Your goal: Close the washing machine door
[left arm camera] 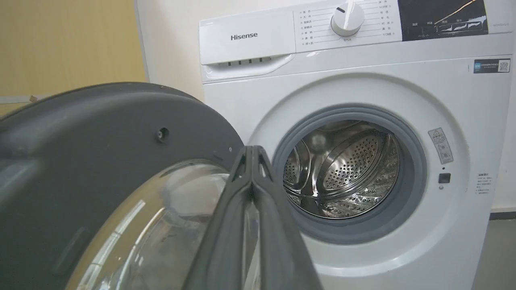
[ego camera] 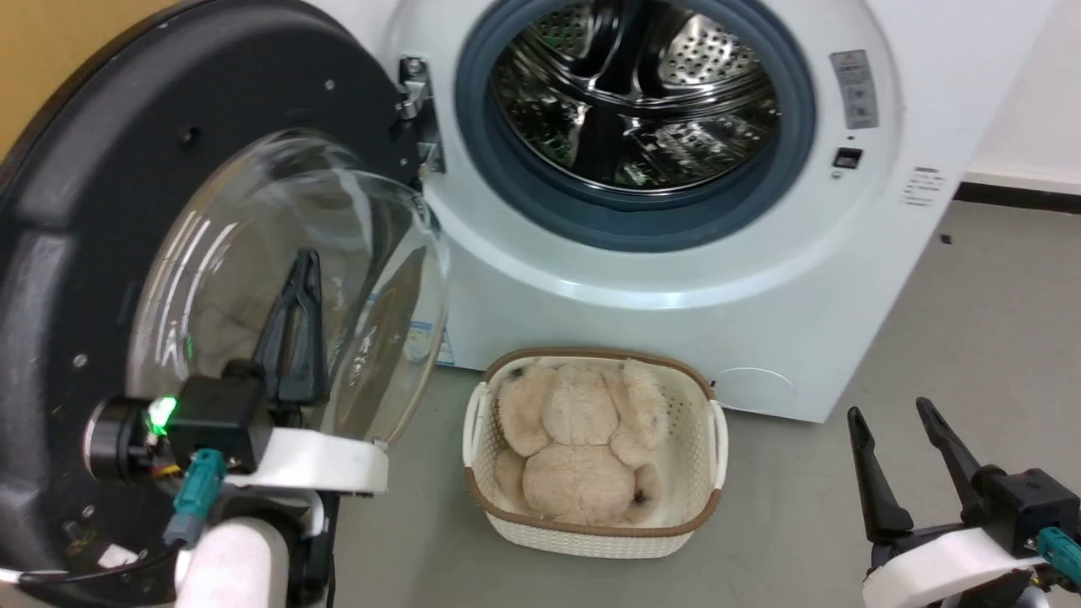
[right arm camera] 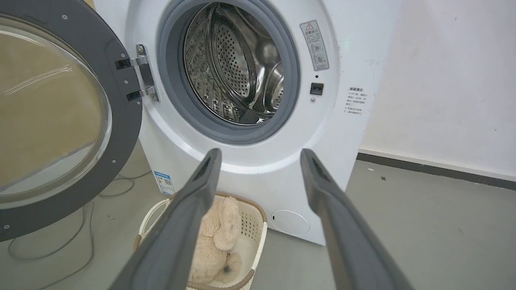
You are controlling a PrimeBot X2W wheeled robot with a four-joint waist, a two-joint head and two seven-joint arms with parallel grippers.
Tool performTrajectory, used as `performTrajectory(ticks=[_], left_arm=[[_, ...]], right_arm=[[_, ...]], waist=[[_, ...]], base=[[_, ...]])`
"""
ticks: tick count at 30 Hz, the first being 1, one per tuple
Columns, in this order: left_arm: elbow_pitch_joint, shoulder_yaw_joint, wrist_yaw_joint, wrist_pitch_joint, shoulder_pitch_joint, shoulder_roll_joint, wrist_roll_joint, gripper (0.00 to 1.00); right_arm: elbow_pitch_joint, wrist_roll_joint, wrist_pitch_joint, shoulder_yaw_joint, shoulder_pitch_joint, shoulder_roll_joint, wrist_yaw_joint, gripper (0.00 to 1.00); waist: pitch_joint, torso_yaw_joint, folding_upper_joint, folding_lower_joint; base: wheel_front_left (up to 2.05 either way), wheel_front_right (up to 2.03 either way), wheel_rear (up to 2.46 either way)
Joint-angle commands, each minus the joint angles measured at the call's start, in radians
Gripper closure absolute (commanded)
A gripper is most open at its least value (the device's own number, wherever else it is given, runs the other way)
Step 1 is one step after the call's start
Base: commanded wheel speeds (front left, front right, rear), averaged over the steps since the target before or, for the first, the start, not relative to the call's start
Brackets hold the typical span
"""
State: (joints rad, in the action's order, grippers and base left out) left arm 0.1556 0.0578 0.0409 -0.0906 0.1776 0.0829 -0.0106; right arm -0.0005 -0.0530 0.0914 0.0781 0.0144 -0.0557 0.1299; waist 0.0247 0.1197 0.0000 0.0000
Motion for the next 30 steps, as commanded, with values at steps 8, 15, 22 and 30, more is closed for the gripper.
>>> performTrajectory(ticks=[8, 15, 22, 30], left_arm=[[0.065, -0.034, -0.009, -0.026, 0.078, 0.020, -0.024, 1.00], [0.103, -0.102, -0.032, -0.040, 0.129, 0.012, -0.070, 1.00], [0.126, -0.223, -0.077, -0.055, 0.173, -0.013, -0.157, 1.00], [0.086, -0.380, -0.111, -0.072, 0.208, -0.028, -0.303, 1.00]], right_arm=[[-0.002, -0.013, 0.025, 0.019, -0.008, 0.002, 0.000, 0.00], [-0.001, -0.021, 0.040, 0.031, -0.010, 0.003, 0.000, 0.00], [-0.001, -0.028, 0.054, 0.045, -0.015, 0.003, 0.000, 0.00], [-0.001, -0.033, 0.071, 0.058, -0.017, 0.003, 0.000, 0.00]], waist=[[0.010, 0.062, 0.0000, 0.0000], [0.019, 0.113, 0.0000, 0.0000], [0.029, 0.164, 0.0000, 0.0000], [0.038, 0.213, 0.0000, 0.0000]], base=[[0.00, 0.00, 0.00], [0.00, 0.00, 0.00], [0.00, 0.00, 0.00], [0.00, 0.00, 0.00]])
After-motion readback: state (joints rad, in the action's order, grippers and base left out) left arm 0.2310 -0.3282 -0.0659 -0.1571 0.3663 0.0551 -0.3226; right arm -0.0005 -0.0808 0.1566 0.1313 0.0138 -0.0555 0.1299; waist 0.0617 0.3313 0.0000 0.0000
